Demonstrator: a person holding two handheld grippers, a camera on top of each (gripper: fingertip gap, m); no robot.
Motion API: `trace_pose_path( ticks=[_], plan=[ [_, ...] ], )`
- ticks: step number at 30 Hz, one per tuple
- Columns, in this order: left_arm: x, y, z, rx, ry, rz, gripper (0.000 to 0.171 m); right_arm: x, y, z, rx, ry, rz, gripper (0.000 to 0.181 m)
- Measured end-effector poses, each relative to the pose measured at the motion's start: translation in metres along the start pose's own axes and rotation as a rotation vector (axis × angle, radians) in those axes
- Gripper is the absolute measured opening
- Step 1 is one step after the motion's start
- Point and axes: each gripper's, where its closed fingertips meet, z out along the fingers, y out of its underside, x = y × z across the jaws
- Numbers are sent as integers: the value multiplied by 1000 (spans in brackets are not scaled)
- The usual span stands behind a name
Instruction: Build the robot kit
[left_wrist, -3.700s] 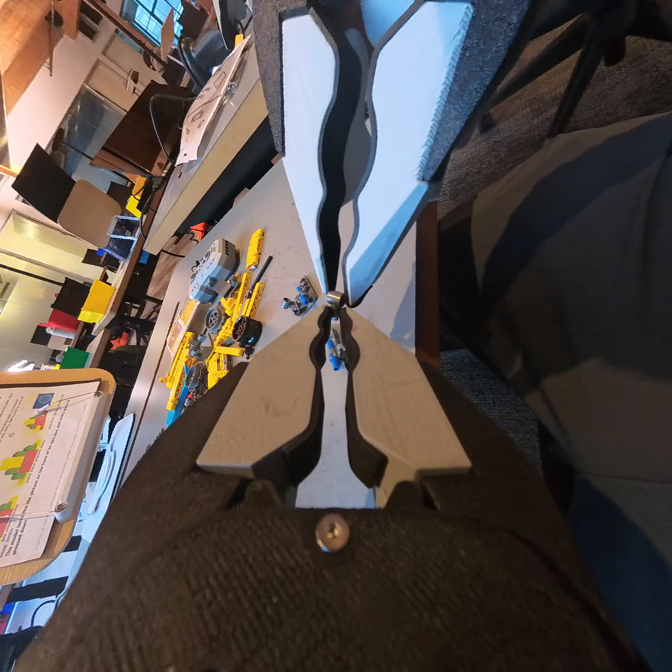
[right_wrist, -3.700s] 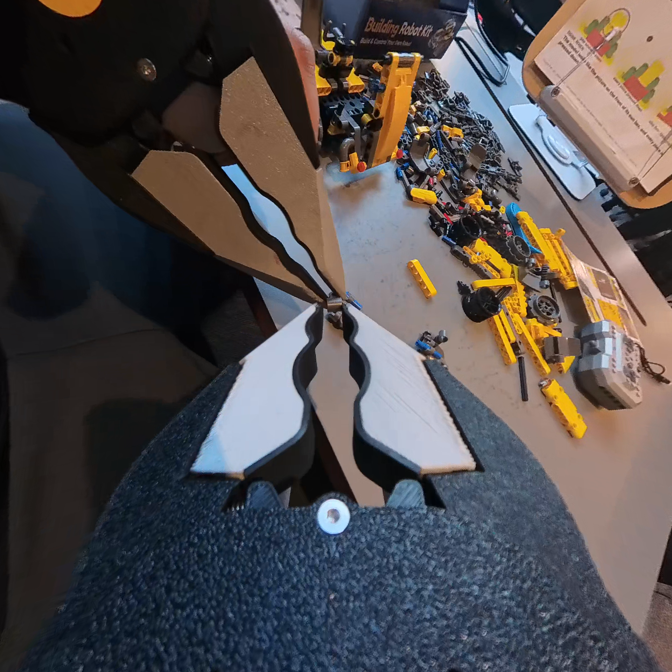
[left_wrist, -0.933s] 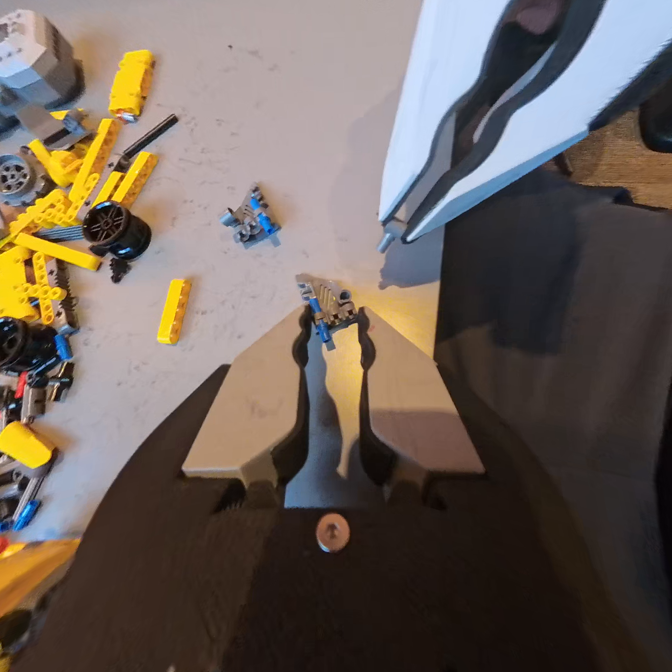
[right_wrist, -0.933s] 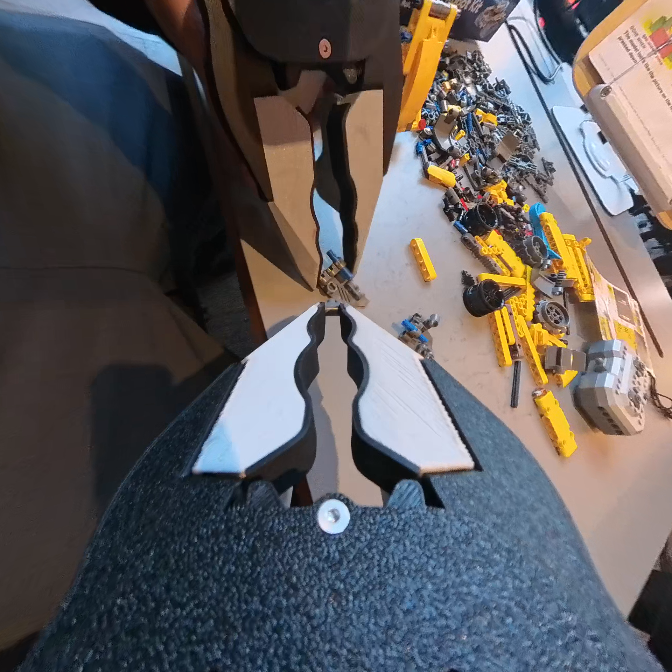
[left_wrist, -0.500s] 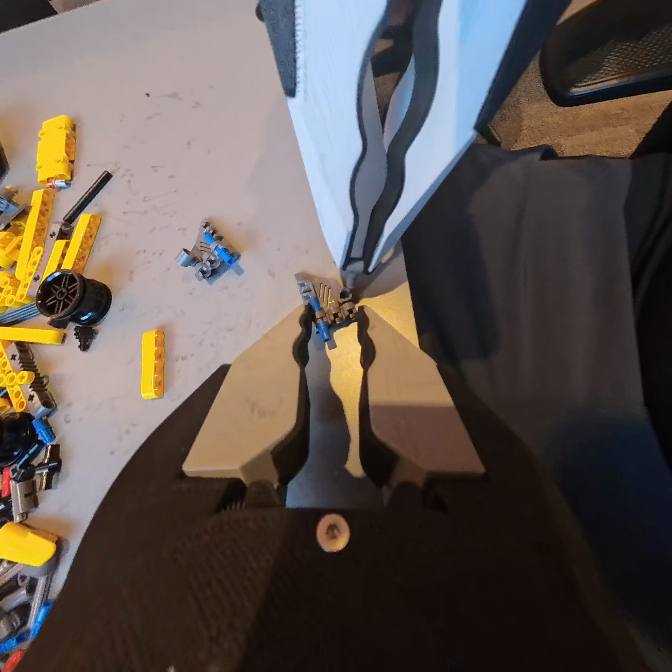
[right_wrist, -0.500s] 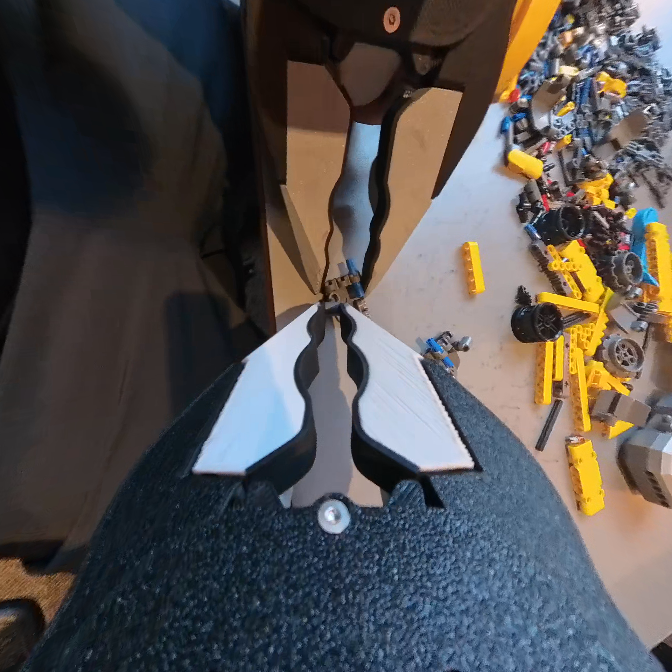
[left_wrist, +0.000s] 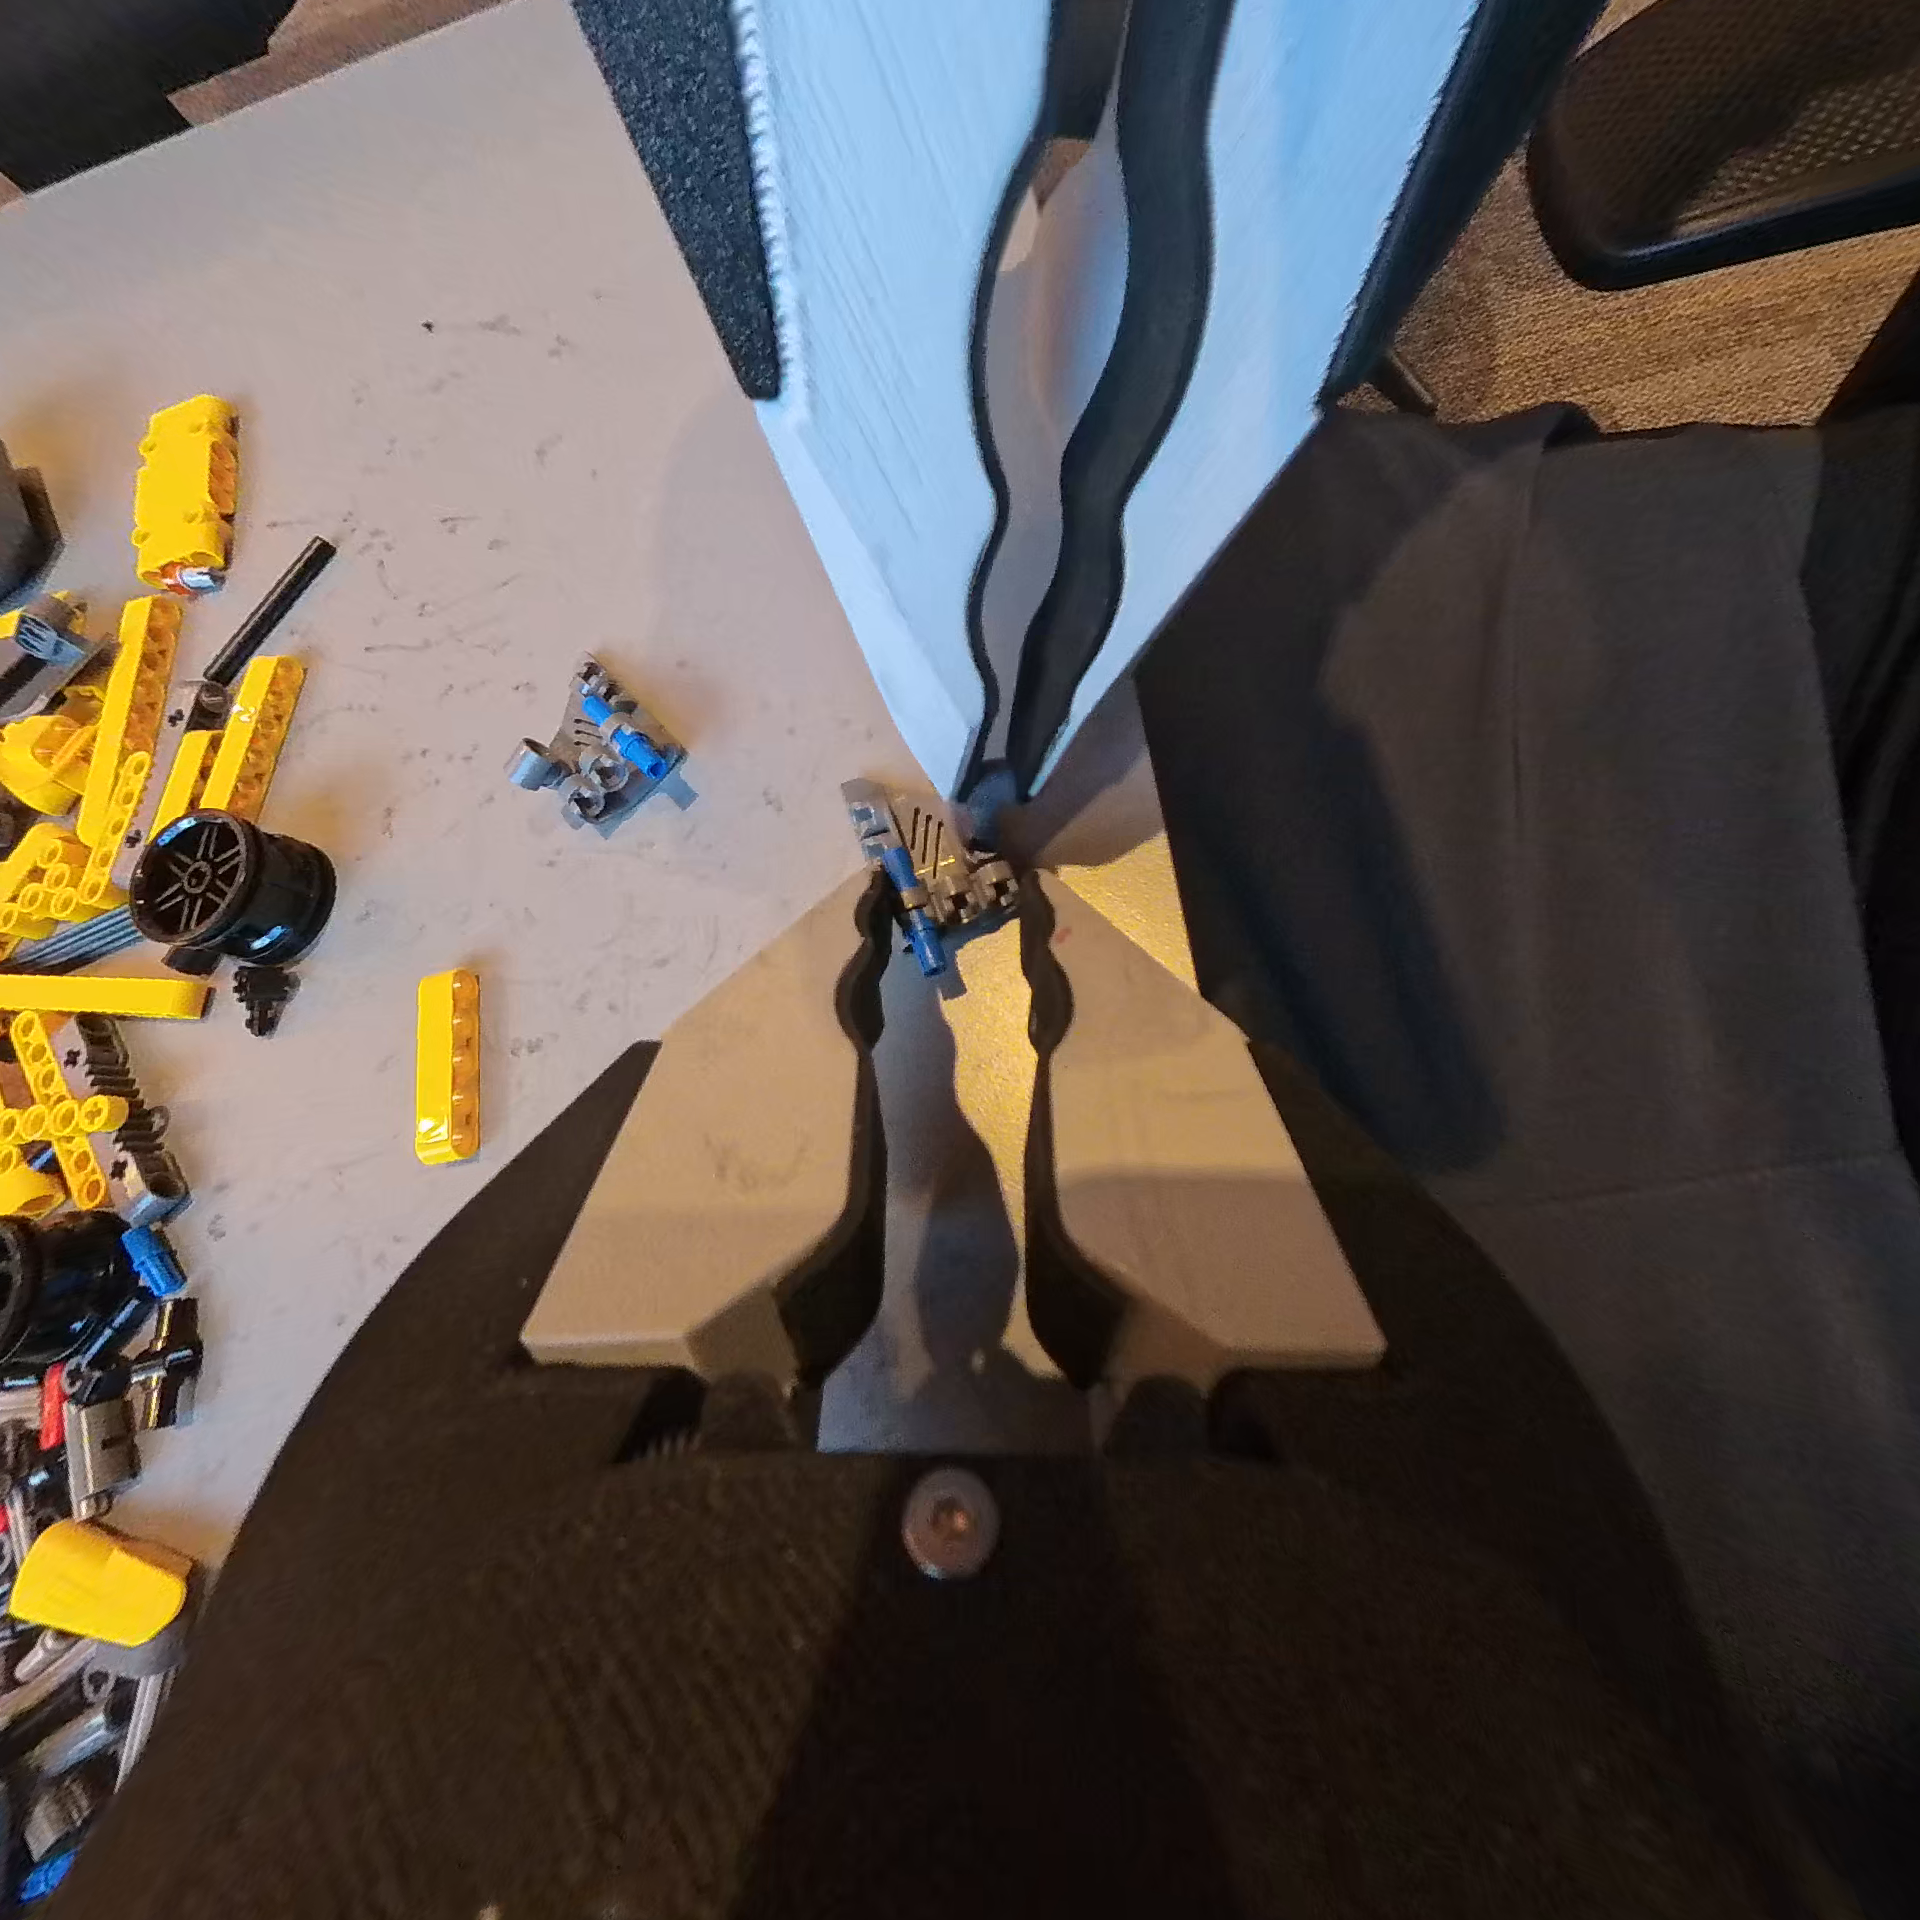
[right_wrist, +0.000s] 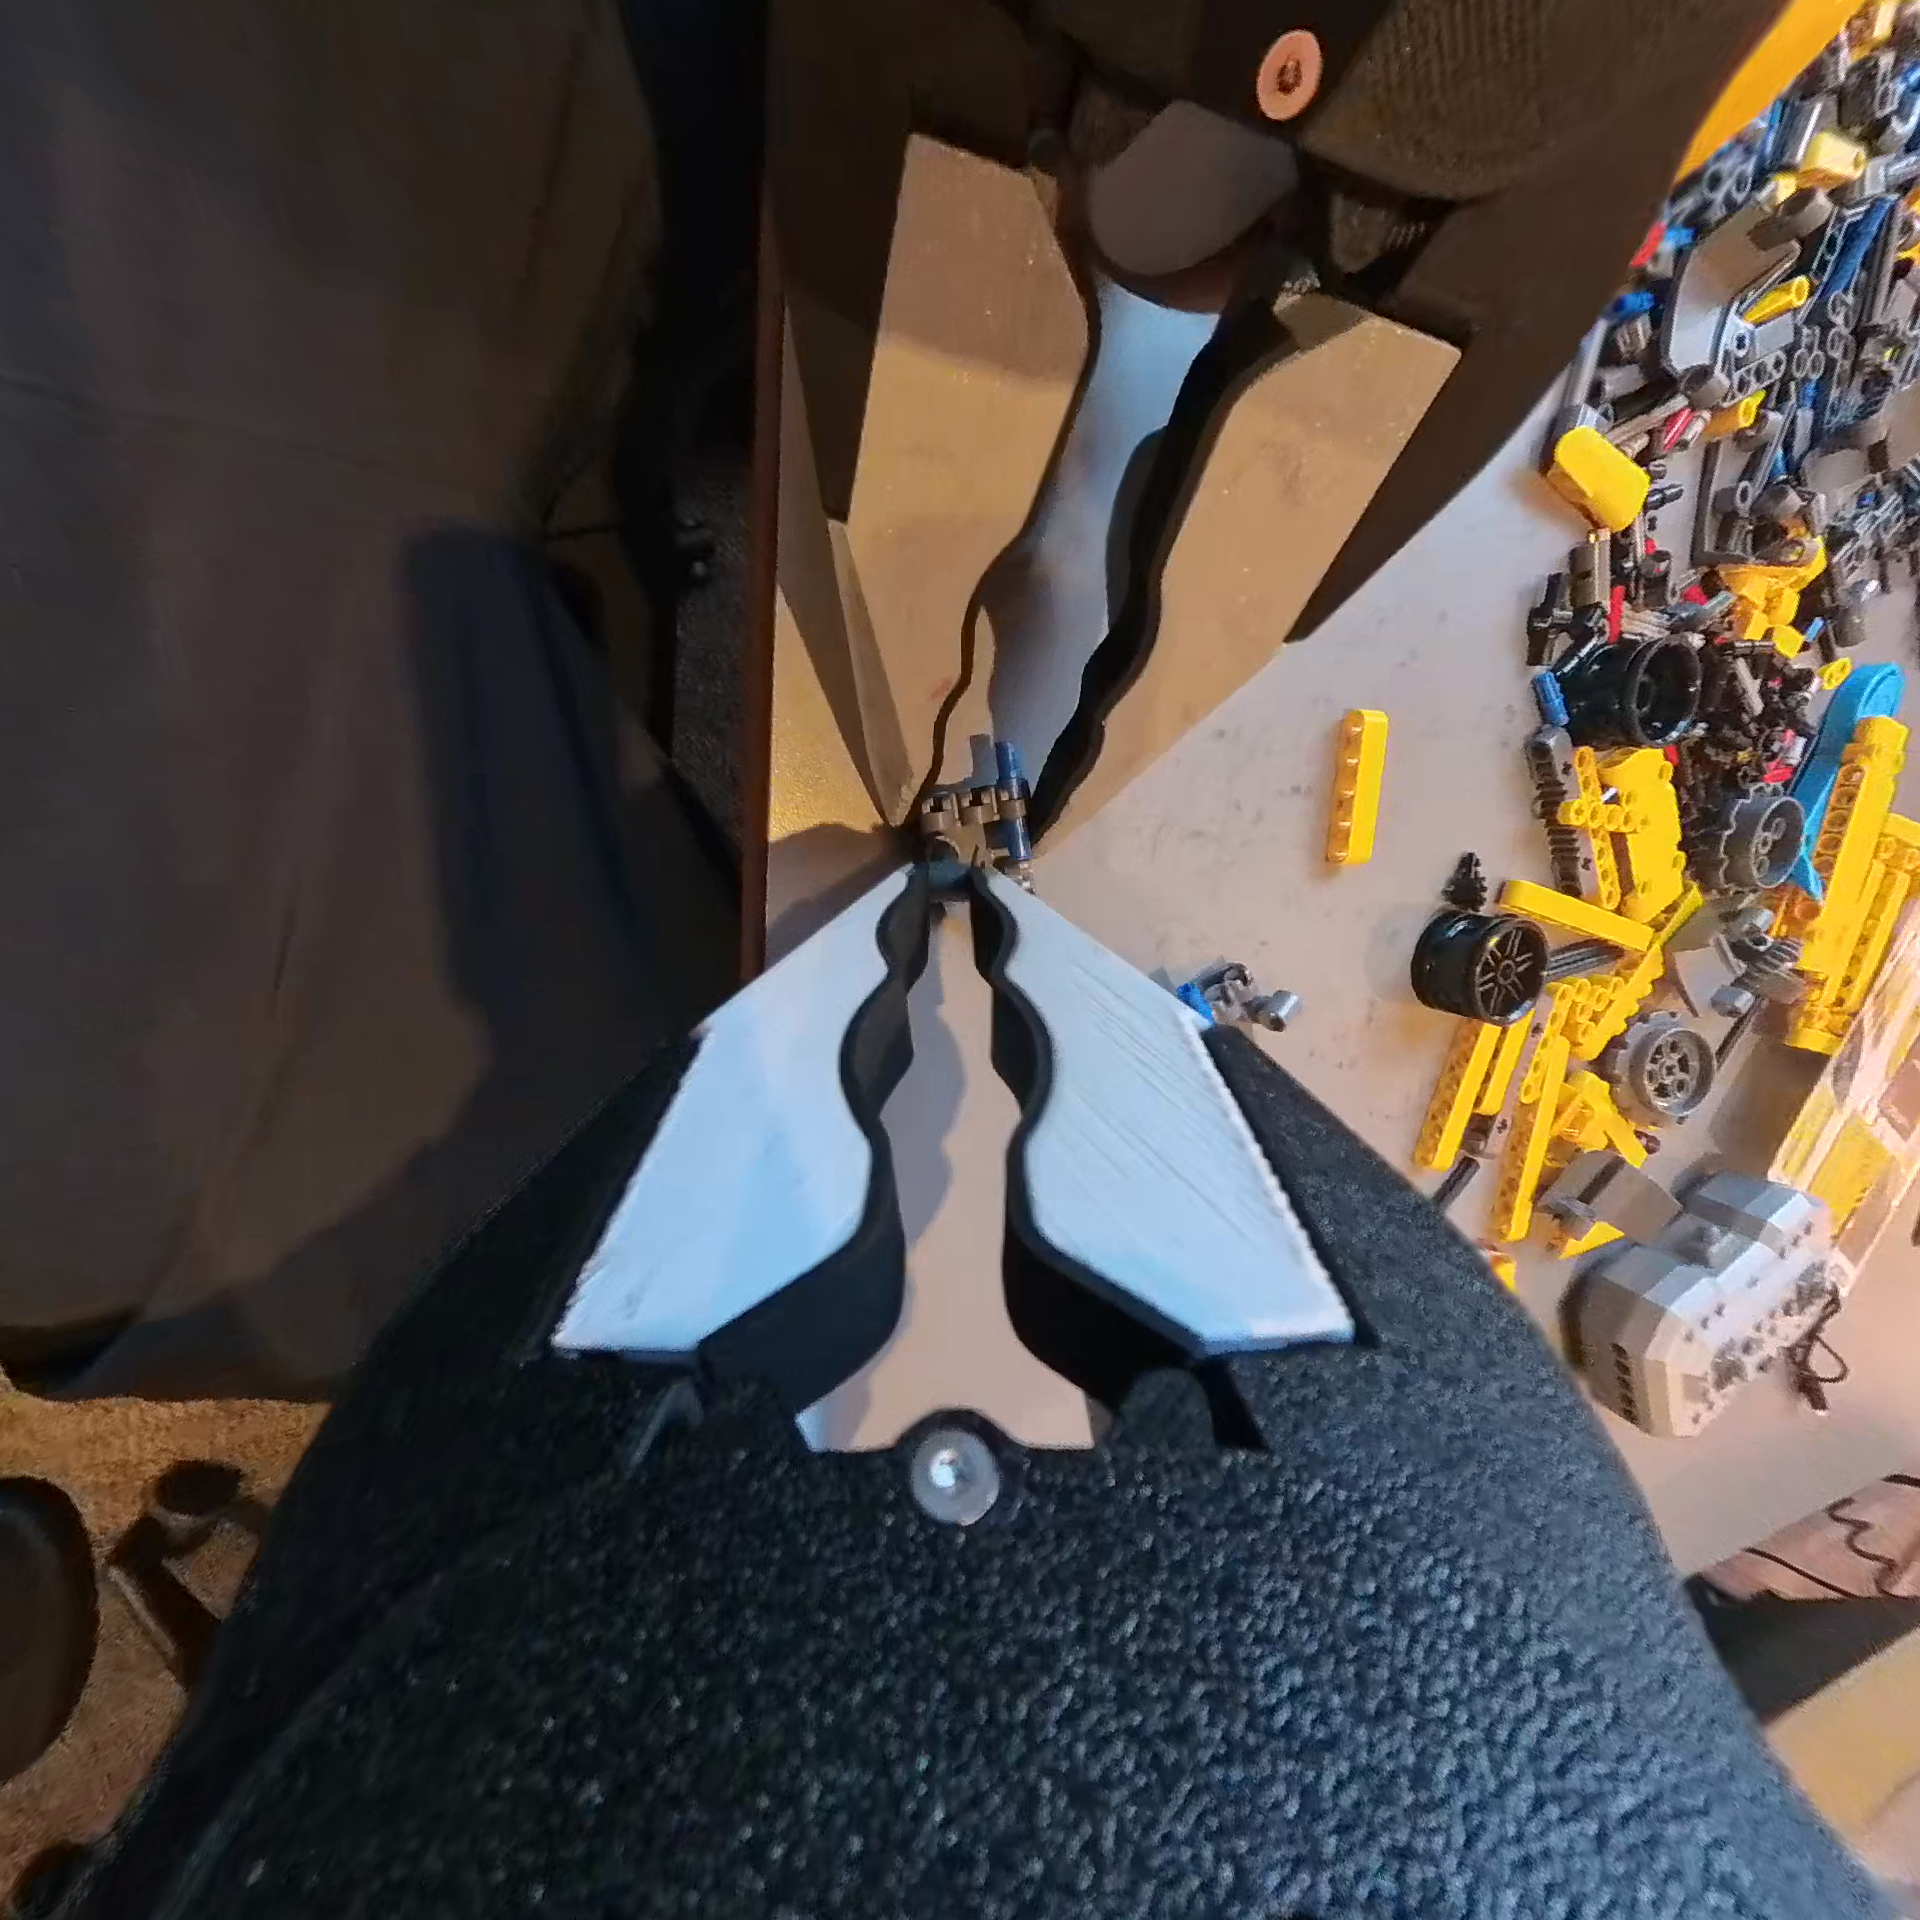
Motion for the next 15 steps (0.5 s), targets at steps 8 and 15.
trace_pose_path(
  ticks=[8,15],
  plan=[
    [0,0,0,2,-2,4,23,1,-3,1,-30,13,-89,8],
    [0,0,0,5,-9,16,23,-1,-1,2,-55,-24,-141,7]
  ],
)
